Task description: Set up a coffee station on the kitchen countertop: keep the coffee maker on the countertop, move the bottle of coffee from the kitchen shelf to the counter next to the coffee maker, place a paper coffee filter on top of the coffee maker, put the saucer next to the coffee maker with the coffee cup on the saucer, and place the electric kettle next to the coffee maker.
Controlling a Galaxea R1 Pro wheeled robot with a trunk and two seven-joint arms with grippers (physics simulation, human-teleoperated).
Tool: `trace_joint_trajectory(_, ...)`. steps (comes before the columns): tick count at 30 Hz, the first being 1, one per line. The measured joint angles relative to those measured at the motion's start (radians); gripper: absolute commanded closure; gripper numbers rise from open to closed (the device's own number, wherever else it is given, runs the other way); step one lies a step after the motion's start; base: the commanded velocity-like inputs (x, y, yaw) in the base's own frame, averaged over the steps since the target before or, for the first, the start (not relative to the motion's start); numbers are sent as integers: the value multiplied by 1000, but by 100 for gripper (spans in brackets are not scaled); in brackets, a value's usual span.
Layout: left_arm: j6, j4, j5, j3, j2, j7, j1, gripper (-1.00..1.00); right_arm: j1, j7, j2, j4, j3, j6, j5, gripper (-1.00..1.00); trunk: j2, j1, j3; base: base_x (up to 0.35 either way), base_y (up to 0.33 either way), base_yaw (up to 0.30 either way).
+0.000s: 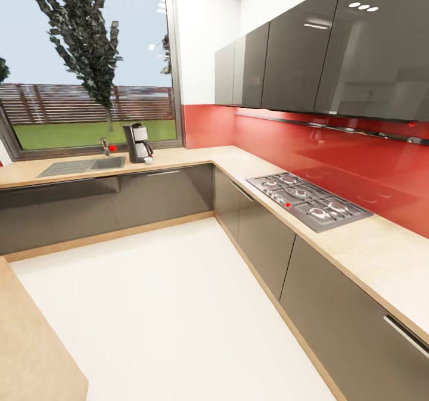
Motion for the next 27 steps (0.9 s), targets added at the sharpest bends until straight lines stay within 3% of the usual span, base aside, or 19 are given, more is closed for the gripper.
trace_joint_trajectory(9, -2, -1, 0, 0, 0, 0, 1, -100, 0, -3, -2, -1, -2, -1, 0, -100, 0, 0, 0, 36, 0, 0)
trace_joint_trajectory(27, -1, 0, 0, 1, 3, 0, 1, -100, 0, -2, 1, 1, 1, 0, 0, -100, 0, -1, 0, 325, 0, 0)
